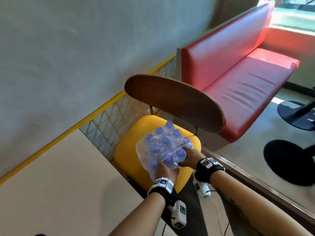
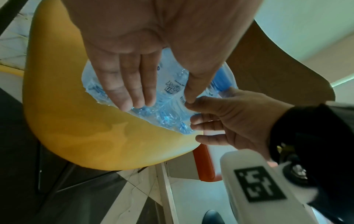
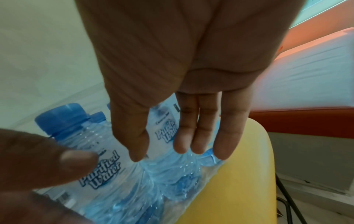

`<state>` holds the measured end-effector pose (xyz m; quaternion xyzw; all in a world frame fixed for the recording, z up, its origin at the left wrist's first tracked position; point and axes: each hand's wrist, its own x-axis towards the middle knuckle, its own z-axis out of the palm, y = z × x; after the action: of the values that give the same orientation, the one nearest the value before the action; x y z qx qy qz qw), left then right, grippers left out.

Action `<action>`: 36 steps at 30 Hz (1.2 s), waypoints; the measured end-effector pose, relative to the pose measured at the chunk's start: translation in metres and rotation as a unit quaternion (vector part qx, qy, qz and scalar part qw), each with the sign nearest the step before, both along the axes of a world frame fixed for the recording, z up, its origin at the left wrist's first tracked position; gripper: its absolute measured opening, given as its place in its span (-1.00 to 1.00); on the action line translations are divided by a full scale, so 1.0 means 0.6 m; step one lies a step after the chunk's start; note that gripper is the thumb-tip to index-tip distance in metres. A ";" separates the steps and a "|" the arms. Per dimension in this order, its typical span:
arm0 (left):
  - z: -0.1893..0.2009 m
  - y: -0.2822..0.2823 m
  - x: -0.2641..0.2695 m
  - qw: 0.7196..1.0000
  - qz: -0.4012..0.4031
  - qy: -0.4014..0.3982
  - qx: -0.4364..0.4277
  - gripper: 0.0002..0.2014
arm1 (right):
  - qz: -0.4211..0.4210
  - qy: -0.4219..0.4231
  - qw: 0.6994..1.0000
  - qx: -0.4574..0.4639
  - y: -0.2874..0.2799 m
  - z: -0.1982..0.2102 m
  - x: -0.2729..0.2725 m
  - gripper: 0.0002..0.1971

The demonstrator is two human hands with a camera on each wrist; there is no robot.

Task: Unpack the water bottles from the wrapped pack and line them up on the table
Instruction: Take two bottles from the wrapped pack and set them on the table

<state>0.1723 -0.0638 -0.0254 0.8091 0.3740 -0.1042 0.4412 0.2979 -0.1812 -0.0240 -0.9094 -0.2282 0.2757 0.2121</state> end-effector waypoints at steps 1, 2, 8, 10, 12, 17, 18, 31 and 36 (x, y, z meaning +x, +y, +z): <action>-0.009 -0.001 0.002 1.000 0.000 -0.002 0.015 -0.32 | 0.004 -0.008 1.000 0.005 -0.006 -0.001 -0.004 -0.11; -0.011 -0.003 0.002 0.999 -0.010 0.002 0.033 -0.30 | 0.007 -0.012 1.000 0.017 -0.013 0.000 -0.010 -0.09; 0.008 -0.013 -0.016 0.983 -0.137 0.044 0.112 -0.22 | -0.014 -0.028 0.996 0.078 -0.051 0.004 -0.063 -0.21; 0.019 -0.011 -0.035 0.978 -0.170 0.029 0.116 -0.28 | -0.042 -0.050 0.993 0.096 -0.062 0.017 -0.085 -0.22; 0.041 -0.002 -0.069 0.974 -0.193 0.018 0.114 -0.36 | -0.065 -0.068 0.989 0.111 -0.069 0.033 -0.113 -0.25; 0.069 0.082 -0.221 0.983 -0.147 -0.033 0.110 -0.33 | -0.020 -0.084 0.988 0.129 -0.039 0.092 -0.214 -0.36; 0.071 0.109 -0.259 0.986 -0.120 -0.041 0.113 -0.35 | 0.005 -0.079 0.987 0.138 -0.020 0.101 -0.239 -0.37; 0.066 0.442 -0.902 0.962 0.245 0.035 0.119 -0.68 | 0.362 0.043 0.924 0.114 0.453 0.051 -0.686 -0.39; 0.060 0.520 -1.046 0.941 0.310 0.051 0.128 -0.68 | 0.390 0.042 0.915 0.098 0.595 0.018 -0.851 -0.41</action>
<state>-0.4551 0.2482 0.0109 0.6963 0.6383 0.0452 0.3251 -0.2126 0.1761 -0.0133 -0.7107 -0.5812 0.3507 0.1849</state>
